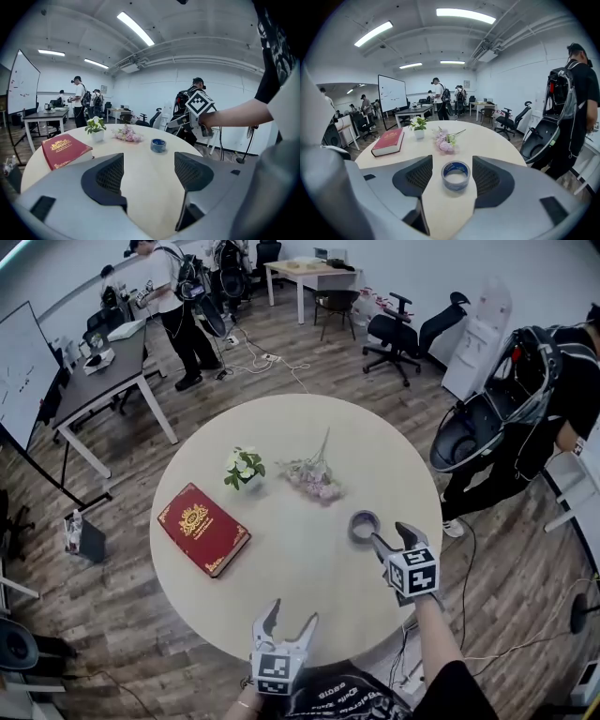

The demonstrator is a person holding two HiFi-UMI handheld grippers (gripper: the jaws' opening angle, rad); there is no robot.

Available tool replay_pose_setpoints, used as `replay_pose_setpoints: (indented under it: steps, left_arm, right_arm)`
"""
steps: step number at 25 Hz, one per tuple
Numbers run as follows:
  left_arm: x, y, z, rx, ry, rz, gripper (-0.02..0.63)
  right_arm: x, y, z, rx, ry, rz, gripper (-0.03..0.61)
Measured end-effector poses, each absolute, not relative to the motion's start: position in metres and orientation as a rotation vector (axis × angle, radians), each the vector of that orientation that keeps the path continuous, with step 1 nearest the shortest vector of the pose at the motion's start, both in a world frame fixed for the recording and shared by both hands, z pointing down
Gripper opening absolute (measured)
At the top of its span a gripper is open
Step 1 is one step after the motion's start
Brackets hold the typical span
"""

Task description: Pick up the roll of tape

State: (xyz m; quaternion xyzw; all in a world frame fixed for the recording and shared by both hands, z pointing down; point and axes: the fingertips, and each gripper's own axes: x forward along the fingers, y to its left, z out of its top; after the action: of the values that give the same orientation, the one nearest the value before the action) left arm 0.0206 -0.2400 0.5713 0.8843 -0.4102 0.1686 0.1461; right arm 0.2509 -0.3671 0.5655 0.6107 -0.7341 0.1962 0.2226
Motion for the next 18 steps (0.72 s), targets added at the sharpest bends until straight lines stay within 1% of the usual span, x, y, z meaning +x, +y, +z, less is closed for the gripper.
replay_pose_setpoints:
  steps: [2,10,18]
  left_arm:
    - [0.017,-0.243,0.572,2.530,-1.215,0.494,0.351]
    - [-0.006,-0.255,0.571,2.439,-1.394,0.517,0.351]
    - [-0.018,-0.256,0.570,2.335,-1.535,0.536,0.351]
  right_arm:
    - [0.252,-0.383,0.579,1.636,-2.012,0.545,0.259]
    - [0.260,-0.430,0.646,1.467,-1.910,0.611,0.242]
    - [0.270,-0.454,0.686,1.345,-1.840,0.684,0.241]
